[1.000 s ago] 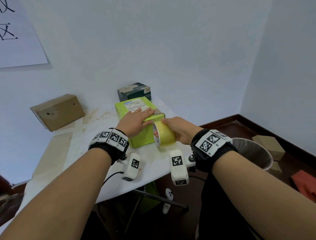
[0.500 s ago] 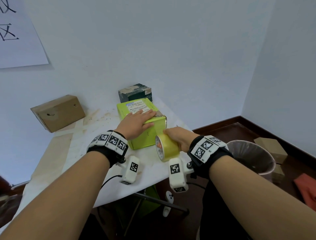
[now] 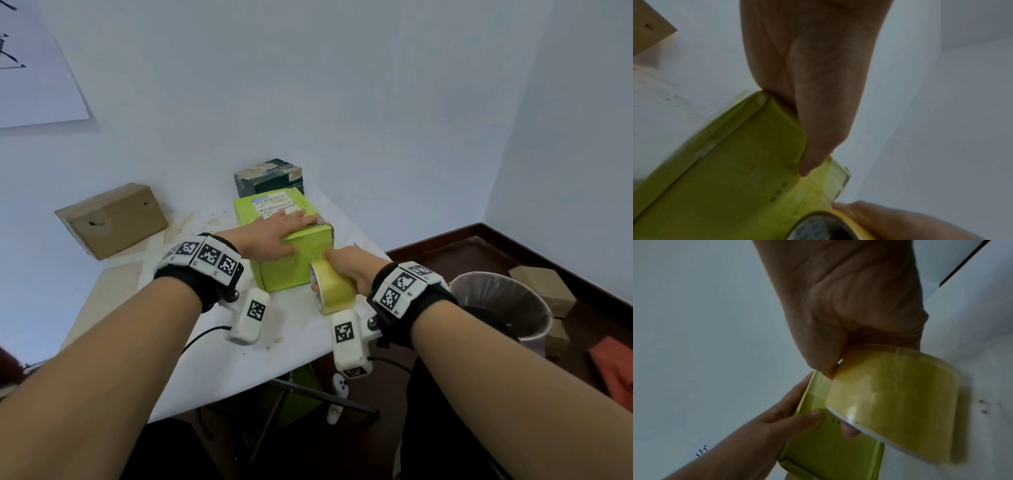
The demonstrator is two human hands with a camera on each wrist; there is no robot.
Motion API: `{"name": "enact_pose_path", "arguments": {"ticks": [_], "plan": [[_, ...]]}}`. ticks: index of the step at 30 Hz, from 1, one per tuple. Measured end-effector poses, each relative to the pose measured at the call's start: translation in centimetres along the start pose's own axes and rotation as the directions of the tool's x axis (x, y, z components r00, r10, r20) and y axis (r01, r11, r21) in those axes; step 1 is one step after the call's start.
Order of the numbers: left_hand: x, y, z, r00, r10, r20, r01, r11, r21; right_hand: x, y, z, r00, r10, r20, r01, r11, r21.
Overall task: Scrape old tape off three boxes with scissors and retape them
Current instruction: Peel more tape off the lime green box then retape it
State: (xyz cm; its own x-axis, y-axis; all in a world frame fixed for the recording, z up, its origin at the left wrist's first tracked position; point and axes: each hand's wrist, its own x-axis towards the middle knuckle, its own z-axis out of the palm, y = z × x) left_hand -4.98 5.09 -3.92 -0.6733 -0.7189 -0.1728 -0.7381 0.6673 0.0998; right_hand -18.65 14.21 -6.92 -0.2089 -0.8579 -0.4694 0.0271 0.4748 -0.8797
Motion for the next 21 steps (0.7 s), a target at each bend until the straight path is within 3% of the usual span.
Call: {"name": "enact_pose_path", "arguments": {"ticks": [2,6,15,21], "plan": [[-0.1,0.3,-0.4,0.999,0.012,-0.046,-0.014,0.999,-0.035,0.6,0.1,0.1,1.000,-0.014,-0.018,0.013,1.000,-0.028],[-0.2,1.4,0.1,0.990,0.062,-0.125,-0.099,0.944,-0.315,0.5,0.4,-0.3,1.000,-0.008,0.010,0.009,0.999,-0.045],[0.2,1.8,0.9,0.984,0.036,-0.173,-0.073,0.974,-0.214,0.3,1.3,-1.0,0.995,-0.007,0.098,0.013,0.999,-0.052],[0.8,2.5,1.8,0.948,0.004,-0.318,-0.087,0.965,-0.248,-0.2,2.0,-1.2,0.992,-0.050,0.115,0.054,0.998,-0.028]]}}
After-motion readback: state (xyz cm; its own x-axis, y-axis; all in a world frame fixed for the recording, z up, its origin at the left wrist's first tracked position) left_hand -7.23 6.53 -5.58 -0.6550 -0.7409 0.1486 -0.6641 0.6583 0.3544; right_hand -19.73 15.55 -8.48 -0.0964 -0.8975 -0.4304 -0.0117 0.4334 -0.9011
